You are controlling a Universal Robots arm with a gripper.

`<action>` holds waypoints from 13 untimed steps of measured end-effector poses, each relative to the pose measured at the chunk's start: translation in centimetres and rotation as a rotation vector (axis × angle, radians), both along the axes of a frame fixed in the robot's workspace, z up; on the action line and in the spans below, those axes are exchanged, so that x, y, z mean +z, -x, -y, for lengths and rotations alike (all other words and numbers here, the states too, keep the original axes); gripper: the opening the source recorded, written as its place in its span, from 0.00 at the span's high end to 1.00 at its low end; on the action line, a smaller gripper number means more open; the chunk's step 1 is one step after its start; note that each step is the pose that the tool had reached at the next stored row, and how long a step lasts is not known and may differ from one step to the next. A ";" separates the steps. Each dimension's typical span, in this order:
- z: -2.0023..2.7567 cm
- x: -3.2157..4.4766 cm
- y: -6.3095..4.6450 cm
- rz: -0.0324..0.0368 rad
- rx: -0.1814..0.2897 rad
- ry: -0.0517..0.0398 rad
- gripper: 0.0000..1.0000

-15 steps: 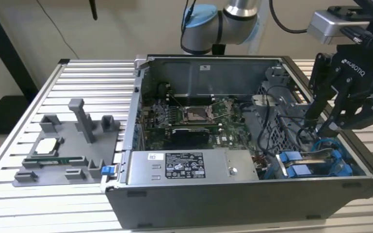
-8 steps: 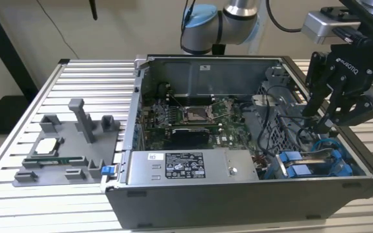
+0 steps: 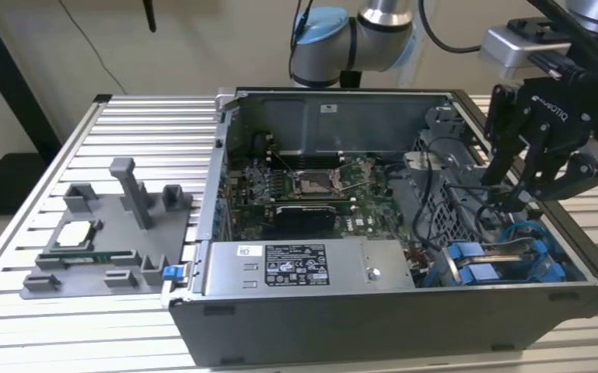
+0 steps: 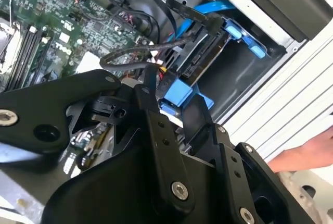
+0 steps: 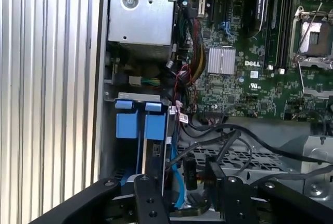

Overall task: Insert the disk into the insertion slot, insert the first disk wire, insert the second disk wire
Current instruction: 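Insert the first disk wire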

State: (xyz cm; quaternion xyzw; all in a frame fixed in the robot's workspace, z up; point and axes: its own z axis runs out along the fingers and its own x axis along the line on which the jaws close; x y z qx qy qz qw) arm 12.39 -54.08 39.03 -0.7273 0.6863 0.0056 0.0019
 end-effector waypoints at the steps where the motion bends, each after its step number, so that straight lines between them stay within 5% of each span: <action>1: -0.02 -0.03 0.0 0.0028 0.012 0.0001 0.00; 8: -0.04 -0.06 0.1 0.0136 0.029 -0.0093 0.00; 13: -0.04 -0.07 0.2 0.0233 0.030 -0.0522 0.00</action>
